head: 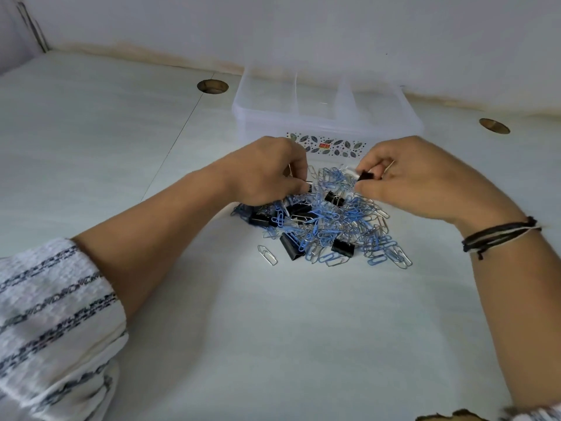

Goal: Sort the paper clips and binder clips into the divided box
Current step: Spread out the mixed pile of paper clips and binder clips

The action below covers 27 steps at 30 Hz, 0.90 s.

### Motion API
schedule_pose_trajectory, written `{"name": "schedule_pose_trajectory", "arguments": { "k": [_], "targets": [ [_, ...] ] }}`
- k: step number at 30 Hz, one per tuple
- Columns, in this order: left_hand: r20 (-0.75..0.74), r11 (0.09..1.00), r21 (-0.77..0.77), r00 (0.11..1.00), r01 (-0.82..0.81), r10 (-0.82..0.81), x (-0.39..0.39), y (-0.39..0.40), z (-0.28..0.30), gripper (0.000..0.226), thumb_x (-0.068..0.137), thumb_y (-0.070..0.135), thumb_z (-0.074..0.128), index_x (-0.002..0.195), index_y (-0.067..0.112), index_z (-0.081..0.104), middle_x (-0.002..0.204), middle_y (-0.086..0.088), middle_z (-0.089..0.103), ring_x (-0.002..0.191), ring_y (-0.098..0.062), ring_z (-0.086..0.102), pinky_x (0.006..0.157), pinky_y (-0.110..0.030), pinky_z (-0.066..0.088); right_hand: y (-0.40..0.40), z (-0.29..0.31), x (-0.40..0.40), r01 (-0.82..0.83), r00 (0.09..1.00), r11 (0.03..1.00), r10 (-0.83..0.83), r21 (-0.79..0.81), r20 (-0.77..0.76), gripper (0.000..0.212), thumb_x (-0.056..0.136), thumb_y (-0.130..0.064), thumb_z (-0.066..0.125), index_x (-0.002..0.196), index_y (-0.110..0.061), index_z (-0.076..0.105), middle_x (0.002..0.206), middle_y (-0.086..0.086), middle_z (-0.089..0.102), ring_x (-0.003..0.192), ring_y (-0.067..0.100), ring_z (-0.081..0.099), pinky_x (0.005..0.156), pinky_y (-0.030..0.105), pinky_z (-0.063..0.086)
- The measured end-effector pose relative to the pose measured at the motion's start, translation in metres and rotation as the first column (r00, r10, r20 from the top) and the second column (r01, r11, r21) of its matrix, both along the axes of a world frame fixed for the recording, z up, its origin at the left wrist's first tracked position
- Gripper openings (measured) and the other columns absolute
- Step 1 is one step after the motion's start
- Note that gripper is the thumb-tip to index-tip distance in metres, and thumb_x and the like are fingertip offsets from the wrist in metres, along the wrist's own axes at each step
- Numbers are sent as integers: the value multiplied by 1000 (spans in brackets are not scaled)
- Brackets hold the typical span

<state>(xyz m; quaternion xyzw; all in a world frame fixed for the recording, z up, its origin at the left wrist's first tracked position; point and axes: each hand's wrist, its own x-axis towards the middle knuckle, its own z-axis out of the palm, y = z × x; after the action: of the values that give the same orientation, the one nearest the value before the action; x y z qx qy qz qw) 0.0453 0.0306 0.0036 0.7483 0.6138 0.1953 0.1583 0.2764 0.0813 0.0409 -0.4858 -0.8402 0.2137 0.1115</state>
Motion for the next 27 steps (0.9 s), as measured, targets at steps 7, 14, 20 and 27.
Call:
{"name": "schedule_pose_trajectory", "arguments": {
  "k": [7,14,20,27],
  "targets": [
    [75,987,-115,992,112,-104,-19,-7,8,35,96,10,58,127,26,62,115,10,63,101,-5,61,78,-15,46,19,4,33,126,979,976,-151,176,136,27,83,-31,78,108,-23,71,100,-1,67,90,22,60,69,30,38],
    [-22,964,-205,984,170,-178,-15,-9,7,65,90,3,57,139,46,53,121,6,49,109,-12,48,98,-31,38,-5,-4,2,-333,936,932,307,145,174,44,92,-13,68,131,-33,65,111,-5,57,96,14,59,85,31,47],
    [-6,972,-145,982,187,-189,-20,-8,6,37,95,10,60,125,32,61,102,5,58,84,-6,57,73,-21,44,-3,-15,-8,-407,901,910,386,77,200,39,95,-16,67,128,-36,65,107,-8,55,88,5,58,77,26,49],
    [69,986,-70,987,150,-145,-25,-9,5,25,89,14,73,108,21,58,100,11,62,90,-3,62,65,-8,43,-2,-11,-4,-379,920,913,353,153,170,13,89,-26,76,93,-27,63,86,-19,55,75,-6,57,59,10,36]
  ]
}}
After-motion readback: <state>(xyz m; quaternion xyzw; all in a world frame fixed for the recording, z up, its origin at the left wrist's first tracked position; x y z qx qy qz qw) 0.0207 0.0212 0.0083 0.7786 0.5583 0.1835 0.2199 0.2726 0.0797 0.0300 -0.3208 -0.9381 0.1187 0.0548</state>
